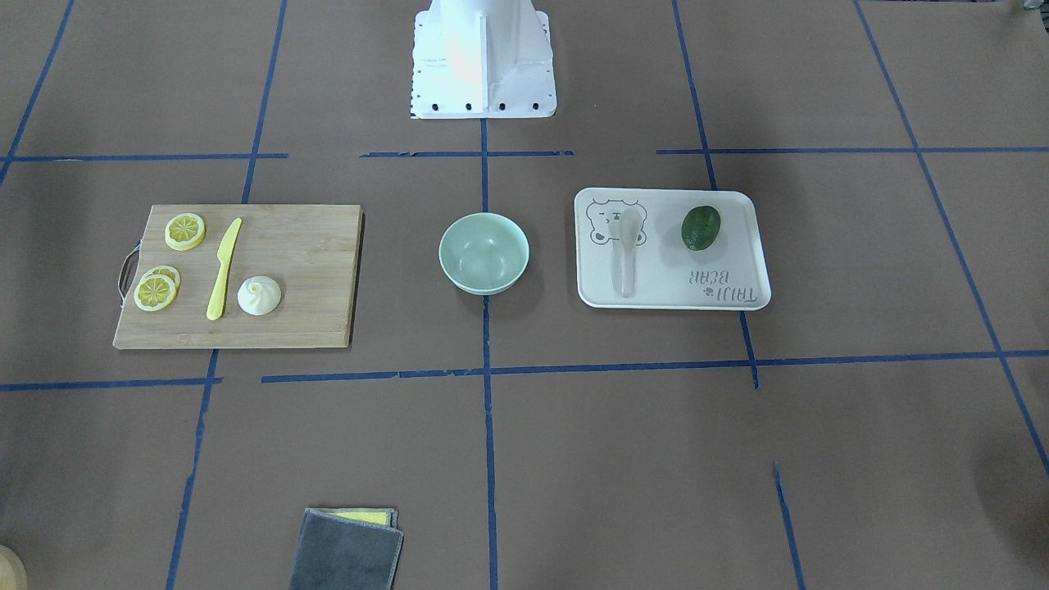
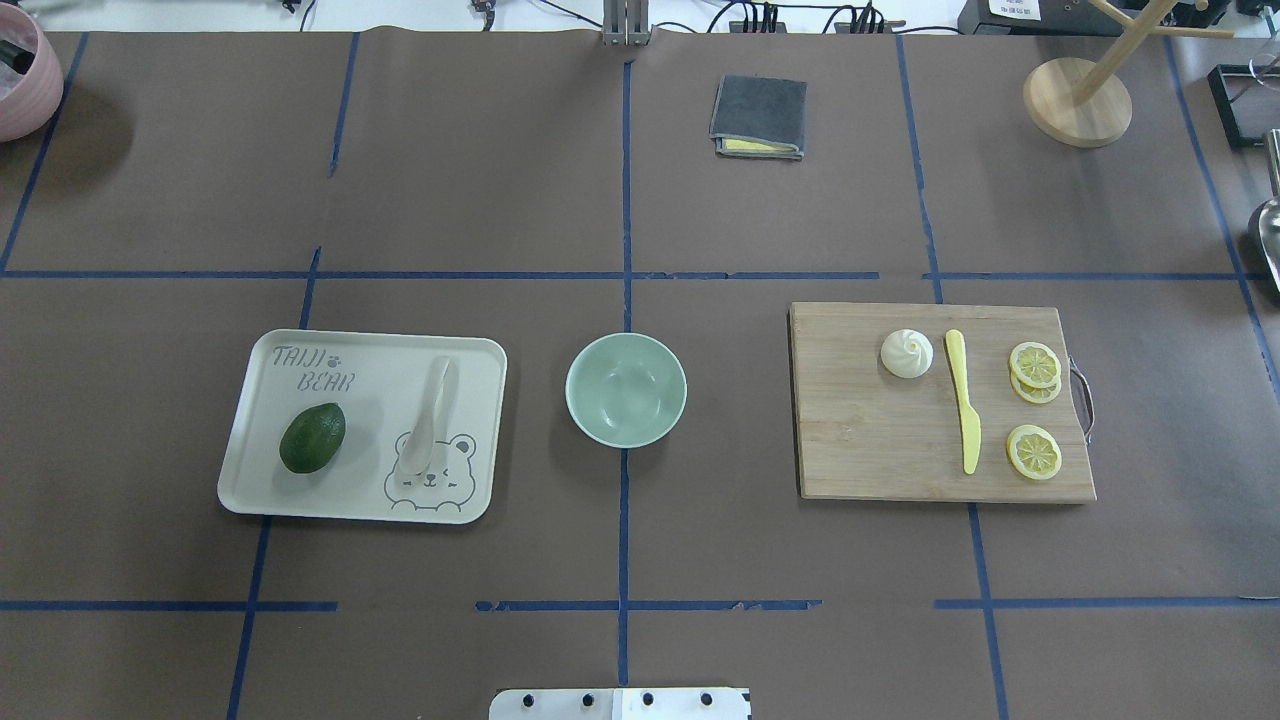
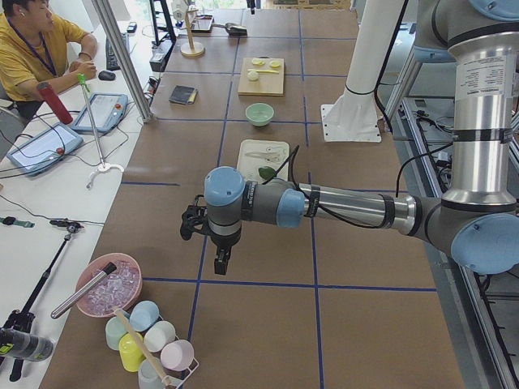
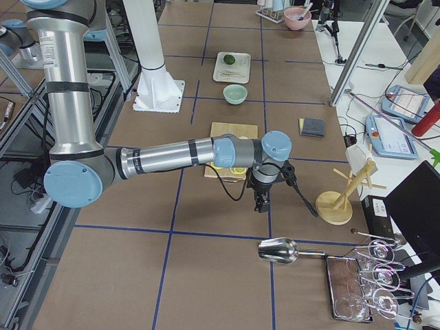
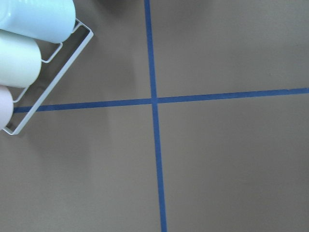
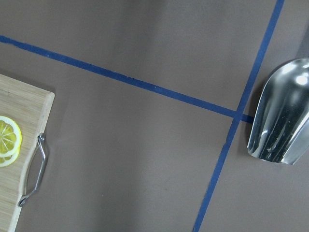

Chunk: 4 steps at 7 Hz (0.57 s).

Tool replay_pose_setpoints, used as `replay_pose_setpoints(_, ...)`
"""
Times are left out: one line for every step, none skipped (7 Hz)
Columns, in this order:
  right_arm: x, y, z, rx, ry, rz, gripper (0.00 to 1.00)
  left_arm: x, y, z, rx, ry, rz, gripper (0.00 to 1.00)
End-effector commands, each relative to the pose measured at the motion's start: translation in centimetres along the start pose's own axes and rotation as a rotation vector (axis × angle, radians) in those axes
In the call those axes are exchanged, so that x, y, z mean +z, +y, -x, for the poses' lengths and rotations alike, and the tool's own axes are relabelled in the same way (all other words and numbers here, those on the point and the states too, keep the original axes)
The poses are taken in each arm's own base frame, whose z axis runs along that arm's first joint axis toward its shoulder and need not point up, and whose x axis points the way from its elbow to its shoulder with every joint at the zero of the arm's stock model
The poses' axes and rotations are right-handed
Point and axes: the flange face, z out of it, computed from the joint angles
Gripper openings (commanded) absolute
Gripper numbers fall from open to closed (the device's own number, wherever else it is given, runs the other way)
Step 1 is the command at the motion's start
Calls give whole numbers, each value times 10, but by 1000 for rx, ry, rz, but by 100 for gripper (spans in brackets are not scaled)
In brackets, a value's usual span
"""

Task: Put spoon and bun in bowl

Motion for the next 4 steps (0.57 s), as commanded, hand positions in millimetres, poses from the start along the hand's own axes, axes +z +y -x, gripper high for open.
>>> replay_pose_setpoints(-1,0,1,-3,0,-3,100,0,-3,-2,41,-1,-25,100)
replay_pose_setpoints(-2,0,2,-4,-2,-4,100,-8,-6,-11,58,7,-41,100)
replay_pose_setpoints(-2,1,2,-4,-2,-4,100,-2,-10,-9,45,-1,-32,100)
replay_pose_setpoints(-2,1,2,-2,-2,-4,100,-11,-10,-23,64,60,-47,100)
